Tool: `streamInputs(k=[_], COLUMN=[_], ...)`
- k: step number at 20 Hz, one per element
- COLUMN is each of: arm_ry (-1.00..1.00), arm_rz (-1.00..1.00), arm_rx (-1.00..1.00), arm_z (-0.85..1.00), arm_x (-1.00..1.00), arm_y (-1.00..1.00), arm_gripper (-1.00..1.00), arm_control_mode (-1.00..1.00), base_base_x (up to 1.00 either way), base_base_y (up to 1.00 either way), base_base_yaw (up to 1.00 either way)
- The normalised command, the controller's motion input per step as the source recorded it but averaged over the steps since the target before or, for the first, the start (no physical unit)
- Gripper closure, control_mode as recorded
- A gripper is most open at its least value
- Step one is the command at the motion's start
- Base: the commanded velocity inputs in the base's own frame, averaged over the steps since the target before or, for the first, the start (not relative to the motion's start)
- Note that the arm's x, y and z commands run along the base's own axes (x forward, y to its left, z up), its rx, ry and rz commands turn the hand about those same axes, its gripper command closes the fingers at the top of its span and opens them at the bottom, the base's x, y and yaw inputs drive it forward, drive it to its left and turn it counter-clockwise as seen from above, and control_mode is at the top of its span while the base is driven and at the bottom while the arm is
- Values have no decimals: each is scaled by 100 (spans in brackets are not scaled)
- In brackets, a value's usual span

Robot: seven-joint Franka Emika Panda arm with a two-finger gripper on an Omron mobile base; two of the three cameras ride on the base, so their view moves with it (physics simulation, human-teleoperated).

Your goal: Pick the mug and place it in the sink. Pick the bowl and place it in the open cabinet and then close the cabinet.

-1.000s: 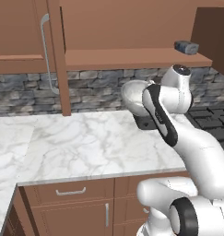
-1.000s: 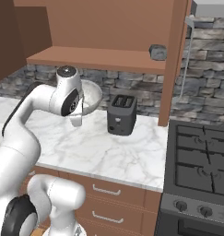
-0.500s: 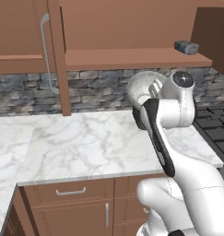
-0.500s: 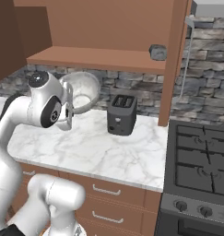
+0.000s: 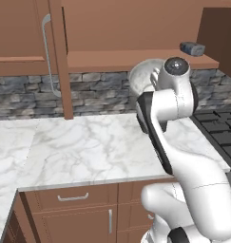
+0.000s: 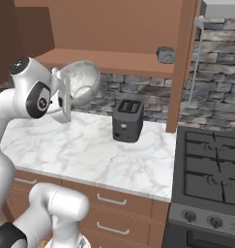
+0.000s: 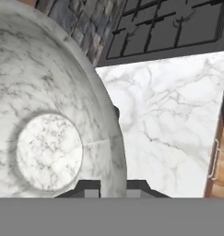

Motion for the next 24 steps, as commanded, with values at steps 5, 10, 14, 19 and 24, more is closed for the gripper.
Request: streamInputs(k=[5, 10, 14, 19, 24], arm_ry=[0, 0, -4, -25, -18], arm_rz=[-14, -13, 3, 9, 7], arm_rx=[6, 6, 9, 3, 0], arm_z=[0, 13, 16, 23, 28], arm_x=[26, 55, -3, -22, -20], arm_y=[-1, -1, 0, 0, 1], arm_gripper=[100, 100, 100, 100, 100], arm_control_mode=[-100, -100, -100, -100, -100], base_base_x=[0, 0, 0, 0, 0], base_base_y=[0, 0, 0, 0, 0], base_base_yaw=[0, 0, 0, 0, 0])
